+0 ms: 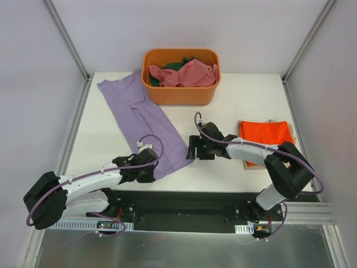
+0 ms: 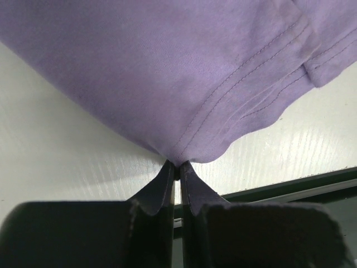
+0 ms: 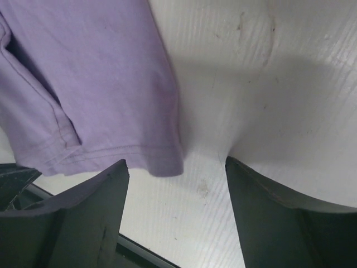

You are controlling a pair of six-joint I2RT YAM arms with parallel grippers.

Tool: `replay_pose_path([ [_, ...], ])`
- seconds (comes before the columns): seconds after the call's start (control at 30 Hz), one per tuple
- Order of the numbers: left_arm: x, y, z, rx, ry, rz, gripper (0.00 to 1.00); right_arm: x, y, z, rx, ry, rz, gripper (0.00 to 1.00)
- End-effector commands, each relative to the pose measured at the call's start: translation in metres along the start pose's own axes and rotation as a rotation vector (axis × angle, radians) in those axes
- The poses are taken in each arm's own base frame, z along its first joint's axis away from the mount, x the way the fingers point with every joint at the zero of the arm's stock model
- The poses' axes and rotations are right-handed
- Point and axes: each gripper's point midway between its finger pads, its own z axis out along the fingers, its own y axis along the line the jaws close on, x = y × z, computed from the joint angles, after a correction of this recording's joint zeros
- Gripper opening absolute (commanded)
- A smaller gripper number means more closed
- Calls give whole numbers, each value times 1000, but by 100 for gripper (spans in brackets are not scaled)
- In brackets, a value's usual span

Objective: Fold and stack the t-shirts
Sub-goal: Grab the bottom of the folded rectangular tshirt with both arms

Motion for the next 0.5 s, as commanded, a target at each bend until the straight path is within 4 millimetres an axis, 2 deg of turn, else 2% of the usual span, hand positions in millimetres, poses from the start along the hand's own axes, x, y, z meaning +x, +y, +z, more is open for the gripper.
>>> replay_pose_path([
  [0.0, 22, 29, 5, -88, 39, -3, 0, -3, -2, 9, 51, -2, 21, 68],
  [0.27, 28, 27, 6, -80, 71, -5, 0, 13, 8, 15, 44, 49, 14, 31],
  [0.37, 32, 26, 5, -65, 92, -2, 0, 17, -1, 18, 85, 52, 12, 18],
  [0.43, 37, 22, 3, -41, 115, 3, 0, 17, -3, 18, 91, 52, 4, 0],
  [0.47, 38, 19, 1, -25, 123, 6, 0, 18, -4, 17, 92, 51, -1, 0],
])
